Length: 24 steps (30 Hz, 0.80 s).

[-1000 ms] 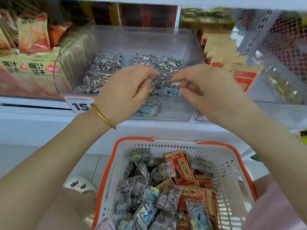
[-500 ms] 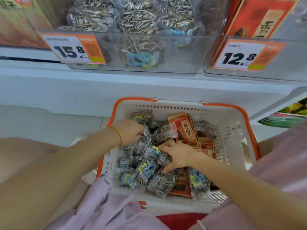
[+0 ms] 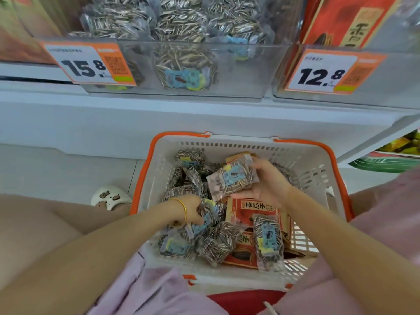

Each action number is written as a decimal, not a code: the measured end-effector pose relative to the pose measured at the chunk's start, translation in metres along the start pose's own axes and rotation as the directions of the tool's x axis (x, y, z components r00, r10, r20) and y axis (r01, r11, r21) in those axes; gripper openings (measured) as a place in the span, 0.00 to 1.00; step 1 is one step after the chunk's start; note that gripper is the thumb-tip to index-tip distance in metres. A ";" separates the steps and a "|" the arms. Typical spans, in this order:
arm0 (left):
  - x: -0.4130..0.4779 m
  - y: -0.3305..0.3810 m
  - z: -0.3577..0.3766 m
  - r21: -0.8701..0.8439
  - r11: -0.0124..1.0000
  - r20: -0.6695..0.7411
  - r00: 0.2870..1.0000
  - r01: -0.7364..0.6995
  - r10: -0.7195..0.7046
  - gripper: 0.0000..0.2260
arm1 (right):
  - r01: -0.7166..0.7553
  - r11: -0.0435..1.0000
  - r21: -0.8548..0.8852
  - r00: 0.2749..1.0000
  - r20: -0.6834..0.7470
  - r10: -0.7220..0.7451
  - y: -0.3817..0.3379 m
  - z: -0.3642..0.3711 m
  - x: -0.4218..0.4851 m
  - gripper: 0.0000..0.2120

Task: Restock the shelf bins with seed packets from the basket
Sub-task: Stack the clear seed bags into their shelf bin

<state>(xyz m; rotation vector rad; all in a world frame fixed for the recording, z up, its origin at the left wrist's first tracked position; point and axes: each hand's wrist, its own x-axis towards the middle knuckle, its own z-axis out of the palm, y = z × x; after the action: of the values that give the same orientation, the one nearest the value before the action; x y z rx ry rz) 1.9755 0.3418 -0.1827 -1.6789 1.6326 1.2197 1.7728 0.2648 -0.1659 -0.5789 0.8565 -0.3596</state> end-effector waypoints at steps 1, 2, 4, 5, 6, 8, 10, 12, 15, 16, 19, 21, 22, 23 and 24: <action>-0.004 -0.001 -0.011 -0.089 0.996 -0.021 1.000 0.016 -0.018 0.19 | 0.024 0.999 0.031 1.000 -0.007 -0.023 0.000 0.001 -0.001 0.25; -0.010 -0.003 -0.023 -0.199 0.980 -0.051 0.998 0.026 -0.037 0.22 | 0.045 0.998 0.053 0.999 -0.025 -0.043 -0.001 0.002 -0.002 0.28; -0.026 -0.007 -0.046 -0.402 0.915 -0.114 0.991 0.021 -0.072 0.27 | 0.095 0.991 0.091 0.994 -0.065 -0.089 -0.003 0.004 -0.005 0.32; -0.032 -0.011 -0.054 -0.470 0.882 -0.153 0.984 0.006 -0.089 0.28 | 0.127 0.988 0.092 0.990 -0.074 -0.120 -0.004 0.004 -0.006 0.33; -0.036 -0.014 -0.060 -0.520 0.854 -0.188 0.977 -0.012 -0.100 0.27 | 0.155 0.985 0.077 0.986 -0.080 -0.149 -0.006 0.006 -0.008 0.32; -0.042 -0.020 -0.066 -0.621 0.782 -0.230 0.965 -0.044 -0.129 0.23 | 0.200 0.979 0.035 0.976 -0.093 -0.196 -0.009 0.011 -0.012 0.29; -0.046 -0.021 -0.068 -0.691 0.718 -0.255 0.958 -0.083 -0.134 0.17 | 0.221 0.975 0.005 0.971 -0.089 -0.220 -0.011 0.014 -0.015 0.20; -0.051 -0.021 -0.071 -0.746 0.650 -0.288 0.950 -0.146 -0.118 0.12 | 0.220 0.976 -0.003 0.973 -0.071 -0.220 -0.014 0.017 -0.019 0.14; -0.058 -0.019 -0.078 -0.815 0.533 -0.313 0.947 -0.228 -0.074 0.08 | 0.222 0.974 -0.046 0.975 -0.009 -0.223 -0.019 0.019 -0.022 0.12; -0.061 -0.018 -0.080 -0.839 0.482 -0.311 0.949 -0.252 -0.046 0.09 | 0.222 0.972 -0.075 0.975 0.014 -0.222 -0.020 0.020 -0.024 0.11; -0.066 -0.014 -0.084 -0.887 0.368 -0.287 0.957 -0.279 0.035 0.10 | 0.227 0.961 -0.160 0.973 0.003 -0.229 -0.021 0.023 -0.025 0.24; -0.068 -0.011 -0.086 -0.896 0.333 -0.289 0.955 -0.295 0.068 0.12 | 0.232 0.958 -0.170 0.970 -0.035 -0.241 -0.021 0.021 -0.024 0.39; -0.070 -0.009 -0.087 -0.899 0.313 -0.297 0.951 -0.308 0.084 0.13 | 0.232 0.960 -0.157 0.969 -0.046 -0.242 -0.021 0.021 -0.024 0.44; -0.070 -0.008 -0.088 -0.902 0.291 -0.304 0.947 -0.320 0.102 0.14 | 0.238 0.962 -0.136 0.968 -0.053 -0.247 -0.021 0.021 -0.024 0.47; -0.071 -0.006 -0.089 -0.903 0.272 -0.310 0.943 -0.332 0.120 0.15 | 0.248 0.963 -0.111 0.966 -0.054 -0.255 -0.022 0.023 -0.025 0.49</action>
<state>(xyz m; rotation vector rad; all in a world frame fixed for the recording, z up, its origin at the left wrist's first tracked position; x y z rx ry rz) 2.0127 0.3046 -0.0811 -2.2781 1.2489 2.6543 1.7743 0.2677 -0.1260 -0.7784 0.8720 -0.5711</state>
